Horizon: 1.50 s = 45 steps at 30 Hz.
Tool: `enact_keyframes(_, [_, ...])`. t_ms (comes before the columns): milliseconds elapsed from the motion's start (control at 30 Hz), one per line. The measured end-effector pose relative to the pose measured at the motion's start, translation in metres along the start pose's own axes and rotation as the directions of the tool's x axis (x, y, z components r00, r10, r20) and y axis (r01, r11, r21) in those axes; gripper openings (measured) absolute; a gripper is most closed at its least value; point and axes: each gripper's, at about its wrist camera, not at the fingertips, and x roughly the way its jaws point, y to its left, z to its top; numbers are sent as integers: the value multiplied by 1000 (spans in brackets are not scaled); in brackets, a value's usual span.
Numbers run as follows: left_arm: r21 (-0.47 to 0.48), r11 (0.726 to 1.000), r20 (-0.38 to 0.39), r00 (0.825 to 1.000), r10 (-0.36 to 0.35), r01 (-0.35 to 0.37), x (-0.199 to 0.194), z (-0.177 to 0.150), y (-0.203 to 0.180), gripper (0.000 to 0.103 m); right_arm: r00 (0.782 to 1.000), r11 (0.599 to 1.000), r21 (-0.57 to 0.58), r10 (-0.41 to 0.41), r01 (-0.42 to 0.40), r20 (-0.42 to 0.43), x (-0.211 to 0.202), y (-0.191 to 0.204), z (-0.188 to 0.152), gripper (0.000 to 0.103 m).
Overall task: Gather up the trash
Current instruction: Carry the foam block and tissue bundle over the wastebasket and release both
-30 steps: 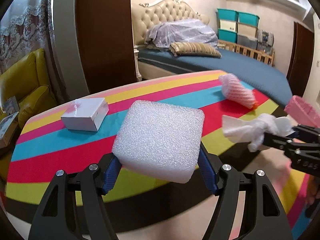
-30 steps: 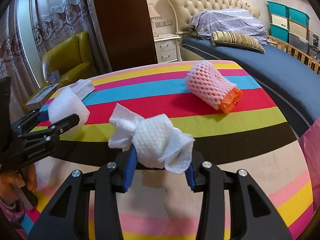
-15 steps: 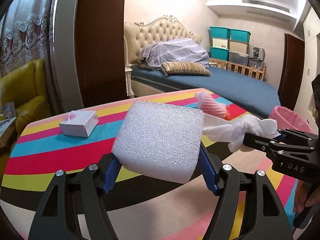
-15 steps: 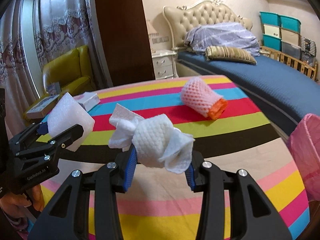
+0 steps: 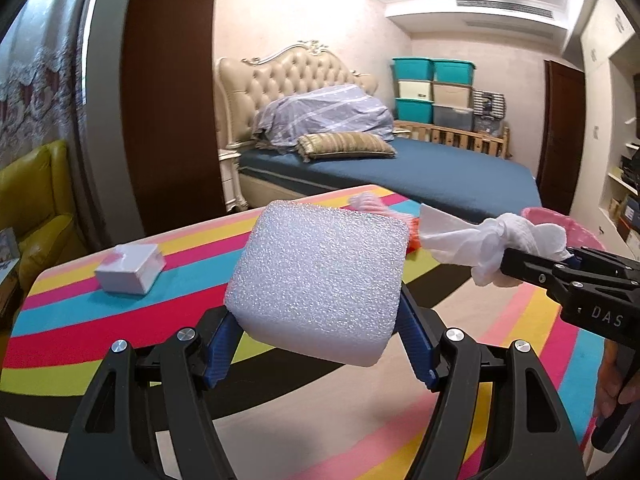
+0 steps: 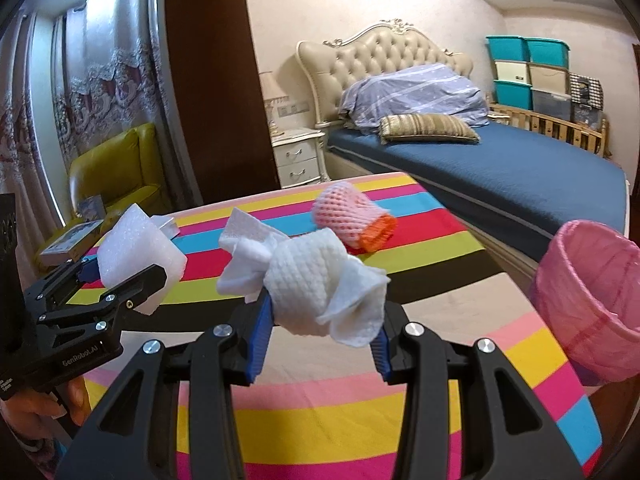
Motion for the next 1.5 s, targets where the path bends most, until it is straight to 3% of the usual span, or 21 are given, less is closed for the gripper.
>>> enact_keyframes(367, [95,985,-10,990,-142,142,16,12,-56,67,992,990,82,-118,114,44,-35,-58,-8,41])
enact_keyframes(700, [167,940,-50,955,-293,297,40,24,-118,67,965,956,161,-257,246,55,-62,-116,-25,41])
enact_keyframes(833, [205,910,-54,933,-357,360,49,32,-148,67,945,930,204,-323,306,58,-77,-146,-30,41])
enact_keyframes(1100, [256,834,-43,867,-496,490,81,65,-223,67,897,877,256,-437,407,68,-101,-210,-30,42])
enact_keyframes(1233, [258,785,-68,821,-567,564,102,81,-268,67,877,855,261,-477,448,57,-105,-246,-26,42])
enact_keyframes(1433, [254,743,-101,781,-617,619,137,103,-313,67,877,859,254,-475,444,73,-102,-297,-12,46])
enact_keyframes(1500, [241,729,-106,764,-637,641,148,108,-325,79,876,860,249,-477,445,80,-99,-313,-10,50])
